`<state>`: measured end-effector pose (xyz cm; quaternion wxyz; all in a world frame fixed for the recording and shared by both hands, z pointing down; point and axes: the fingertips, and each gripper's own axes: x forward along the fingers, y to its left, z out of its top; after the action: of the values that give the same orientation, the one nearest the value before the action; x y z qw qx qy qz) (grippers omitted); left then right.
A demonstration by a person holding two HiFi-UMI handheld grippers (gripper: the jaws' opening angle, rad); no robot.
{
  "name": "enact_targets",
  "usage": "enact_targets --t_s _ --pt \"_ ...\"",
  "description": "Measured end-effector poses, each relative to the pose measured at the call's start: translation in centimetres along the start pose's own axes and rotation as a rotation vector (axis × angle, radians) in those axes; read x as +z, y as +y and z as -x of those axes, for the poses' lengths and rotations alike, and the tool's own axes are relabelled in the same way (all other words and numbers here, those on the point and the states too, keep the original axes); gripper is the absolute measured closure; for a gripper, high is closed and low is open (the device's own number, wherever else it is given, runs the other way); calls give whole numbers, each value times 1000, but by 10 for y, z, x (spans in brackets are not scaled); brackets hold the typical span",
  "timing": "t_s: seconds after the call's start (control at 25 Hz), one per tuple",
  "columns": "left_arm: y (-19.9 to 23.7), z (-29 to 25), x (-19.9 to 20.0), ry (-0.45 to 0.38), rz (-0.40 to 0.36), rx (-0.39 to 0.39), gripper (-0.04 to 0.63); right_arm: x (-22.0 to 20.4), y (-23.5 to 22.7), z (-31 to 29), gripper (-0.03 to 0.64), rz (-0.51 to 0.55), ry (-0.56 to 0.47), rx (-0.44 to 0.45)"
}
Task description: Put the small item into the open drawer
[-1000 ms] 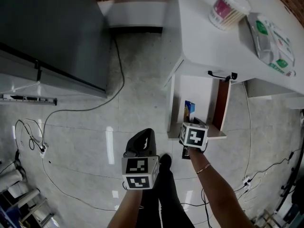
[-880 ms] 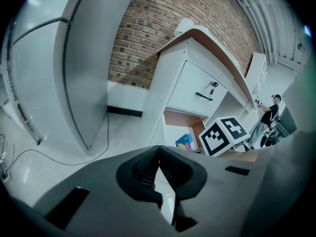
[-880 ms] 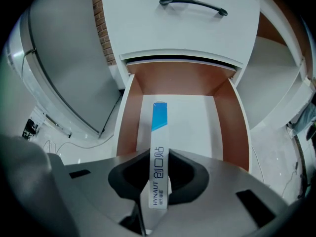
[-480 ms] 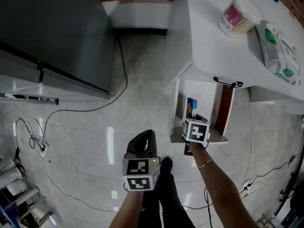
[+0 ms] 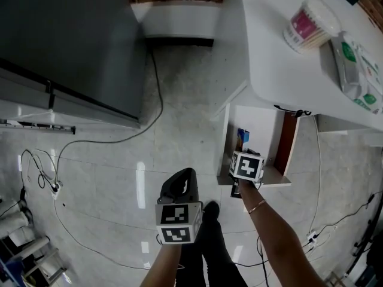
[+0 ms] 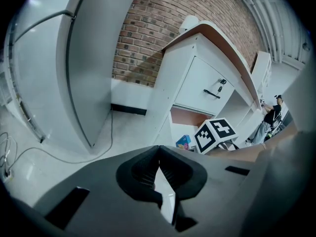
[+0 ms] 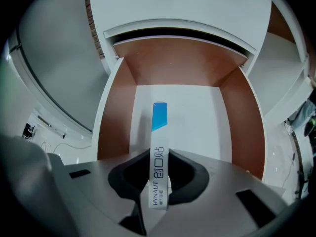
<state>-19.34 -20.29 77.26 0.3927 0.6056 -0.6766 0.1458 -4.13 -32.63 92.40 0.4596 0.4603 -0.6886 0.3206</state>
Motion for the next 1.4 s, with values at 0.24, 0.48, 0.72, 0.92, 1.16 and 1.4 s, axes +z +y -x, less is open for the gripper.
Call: enact_targets --t_s 0.24,0.48,0.72,0.92,1.16,1.4 --pt "-2 -1 -2 6 2 2 574 -6 2 -4 535 -20 36 11" --pt "-3 -1 -3 11 3 5 574 -18 2 -10 532 -34 115 12" --pt "-3 -3 -2 13 3 11 574 -17 7 -11 492 -25 114 38" --pt "-4 -4 0 16 2 11 574 -12 5 -7 469 -33 89 48" --pt "-5 0 5 15 -5 12 574 5 11 14 465 -38 10 76" --pt "-14 10 15 9 -27 -2 574 10 14 46 462 -7 -38 92"
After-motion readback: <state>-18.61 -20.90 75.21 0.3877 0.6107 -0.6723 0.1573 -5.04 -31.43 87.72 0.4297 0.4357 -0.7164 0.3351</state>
